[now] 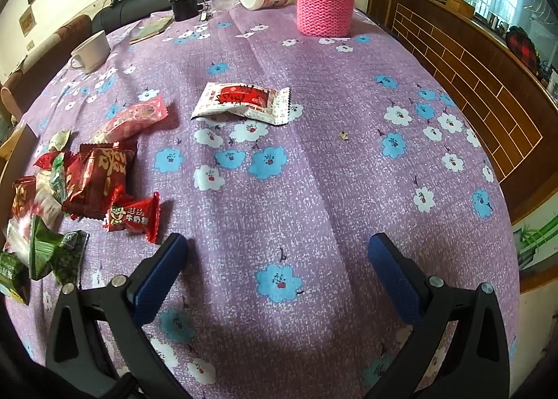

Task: Organize snacks
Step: 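Move the right gripper to the green pea-snack bag and grasp it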

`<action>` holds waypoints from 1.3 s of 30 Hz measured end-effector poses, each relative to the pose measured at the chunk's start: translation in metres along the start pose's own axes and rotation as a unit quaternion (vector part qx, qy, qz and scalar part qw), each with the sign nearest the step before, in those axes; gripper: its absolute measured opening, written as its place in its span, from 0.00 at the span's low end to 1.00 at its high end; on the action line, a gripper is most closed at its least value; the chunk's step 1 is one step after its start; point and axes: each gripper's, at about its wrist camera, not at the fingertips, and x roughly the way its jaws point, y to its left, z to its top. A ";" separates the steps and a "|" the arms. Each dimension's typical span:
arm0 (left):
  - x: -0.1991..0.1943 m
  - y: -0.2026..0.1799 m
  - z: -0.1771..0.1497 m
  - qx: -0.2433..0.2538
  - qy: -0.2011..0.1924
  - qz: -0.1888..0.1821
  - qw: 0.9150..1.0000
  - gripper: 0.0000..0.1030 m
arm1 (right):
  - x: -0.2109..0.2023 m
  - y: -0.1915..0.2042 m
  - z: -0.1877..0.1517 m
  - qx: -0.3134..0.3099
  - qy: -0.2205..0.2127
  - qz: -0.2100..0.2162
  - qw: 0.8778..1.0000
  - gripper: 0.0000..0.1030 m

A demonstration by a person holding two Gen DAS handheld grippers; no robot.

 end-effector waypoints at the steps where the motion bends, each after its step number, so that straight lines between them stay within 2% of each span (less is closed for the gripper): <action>1: -0.008 0.009 -0.007 0.000 -0.007 -0.004 1.000 0.64 | 0.000 0.000 0.000 0.000 0.000 0.000 1.000 1.00; 5: -0.028 0.041 -0.026 -0.001 -0.033 0.015 0.999 0.64 | 0.000 0.000 0.003 -0.006 0.008 0.000 1.000 0.99; 7: -0.031 0.053 -0.027 -0.005 -0.036 0.017 0.999 0.63 | -0.014 0.003 0.004 -0.007 0.000 0.005 1.000 0.79; 9: -0.033 0.059 -0.033 -0.008 -0.042 0.005 0.999 0.62 | -0.039 0.017 0.004 -0.020 -0.032 0.050 0.998 0.79; 11: -0.028 0.060 -0.034 -0.007 -0.040 -0.005 0.999 0.53 | -0.053 0.037 0.003 -0.053 -0.045 0.089 0.994 0.79; 13: -0.023 0.058 -0.034 -0.004 -0.034 -0.008 0.999 0.29 | -0.057 0.068 -0.001 -0.094 -0.033 0.146 0.984 0.79; 15: -0.021 0.055 -0.036 0.000 -0.033 -0.007 0.999 0.26 | -0.055 0.091 -0.007 -0.118 -0.023 0.172 0.978 0.79; 18: -0.021 0.056 -0.039 -0.001 -0.027 0.003 1.000 0.26 | -0.048 0.125 -0.010 -0.155 -0.027 0.175 0.972 0.79; 20: -0.020 0.059 -0.038 -0.008 -0.025 0.013 1.000 0.27 | -0.037 0.144 -0.010 -0.173 -0.022 0.157 0.972 0.79; 23: -0.015 0.062 -0.034 -0.007 -0.020 0.030 0.999 0.27 | -0.025 0.154 -0.015 -0.183 -0.016 0.143 0.973 0.78; 25: -0.010 0.063 -0.031 -0.005 -0.015 0.035 0.999 0.27 | -0.017 0.150 -0.016 -0.174 -0.001 0.151 0.973 0.60; 26: -0.006 0.063 -0.029 -0.004 -0.012 0.036 0.999 0.27 | -0.019 0.146 -0.017 -0.166 -0.007 0.158 0.973 0.59; 28: 0.000 0.060 -0.026 0.001 -0.008 0.038 0.999 0.27 | -0.023 0.135 -0.020 -0.153 -0.004 0.172 0.973 0.50; 31: 0.011 0.055 -0.021 0.009 -0.005 0.047 0.999 0.29 | -0.027 0.124 -0.025 -0.142 -0.003 0.187 0.972 0.48; 34: 0.019 0.050 -0.015 0.018 -0.008 0.065 0.998 0.39 | -0.025 0.122 -0.027 -0.139 -0.009 0.193 0.971 0.48; 36: 0.018 0.048 -0.012 0.023 -0.015 0.071 0.997 0.39 | -0.026 0.120 -0.028 -0.136 -0.011 0.197 0.971 0.48; 39: 0.011 0.051 -0.011 0.023 -0.027 0.077 0.996 0.46 | -0.026 0.118 -0.027 -0.133 -0.012 0.201 0.970 0.48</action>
